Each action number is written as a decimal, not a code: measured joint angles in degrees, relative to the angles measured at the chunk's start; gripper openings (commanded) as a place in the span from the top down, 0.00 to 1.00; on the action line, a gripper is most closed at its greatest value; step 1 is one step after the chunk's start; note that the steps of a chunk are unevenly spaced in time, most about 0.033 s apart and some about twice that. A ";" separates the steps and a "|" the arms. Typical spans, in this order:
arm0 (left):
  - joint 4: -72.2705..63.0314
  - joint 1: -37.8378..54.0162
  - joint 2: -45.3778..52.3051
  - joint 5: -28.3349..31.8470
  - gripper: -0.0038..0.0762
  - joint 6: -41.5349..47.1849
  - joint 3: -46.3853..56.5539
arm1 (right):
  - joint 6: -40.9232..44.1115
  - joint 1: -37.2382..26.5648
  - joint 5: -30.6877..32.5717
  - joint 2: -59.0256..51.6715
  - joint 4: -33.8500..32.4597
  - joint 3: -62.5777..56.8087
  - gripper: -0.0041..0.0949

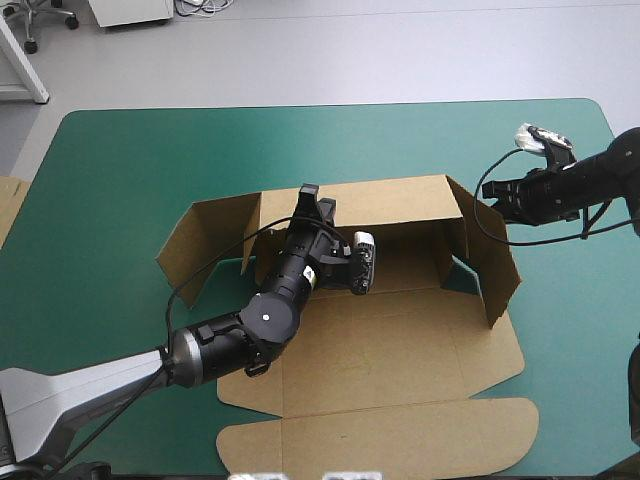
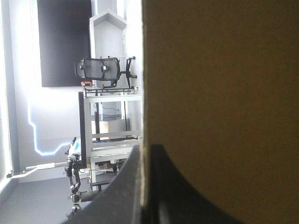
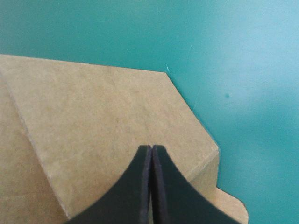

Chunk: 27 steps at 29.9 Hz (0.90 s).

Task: Fold the box

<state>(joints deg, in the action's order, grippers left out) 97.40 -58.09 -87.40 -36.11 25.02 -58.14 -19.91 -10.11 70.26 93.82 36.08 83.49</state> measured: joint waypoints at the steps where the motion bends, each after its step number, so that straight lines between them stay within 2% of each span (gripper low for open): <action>1: 0.00 0.00 0.00 0.00 0.96 0.00 0.00 | 0.08 0.00 0.00 -0.71 0.00 -0.52 0.98; 7: 0.00 0.00 0.00 0.00 0.96 0.00 0.00 | -1.18 0.00 -0.13 -6.06 0.33 -7.19 0.98; 12: 0.00 0.00 0.00 0.00 0.96 0.00 0.00 | -6.43 0.00 -0.79 -9.92 0.92 -12.76 0.97; 14: 0.00 0.00 0.00 0.00 0.96 0.00 0.00 | -9.12 0.00 -1.83 -11.03 0.97 -14.14 0.94; 17: 0.00 0.00 0.00 0.00 0.96 0.00 0.00 | -12.36 0.00 -2.32 -11.80 0.91 -15.08 0.76; 18: 0.00 0.00 0.00 0.00 0.96 0.00 0.00 | -13.15 0.00 -2.32 -11.92 0.91 -15.28 0.64; 21: 0.00 0.00 0.00 0.00 0.96 0.00 0.00 | -17.27 0.00 -2.32 -11.92 0.85 -15.34 0.41; 23: 0.00 0.00 0.00 0.00 0.96 0.00 0.00 | -20.39 0.21 -2.54 -11.92 0.91 -15.34 0.34; 27: 0.00 0.00 0.00 0.00 0.96 0.00 0.00 | -26.52 2.23 -4.31 -11.92 0.91 -15.34 0.34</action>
<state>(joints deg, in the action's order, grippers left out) 97.40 -58.09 -87.40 -36.11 25.02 -58.14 -46.43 -7.88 65.94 81.90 36.98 68.15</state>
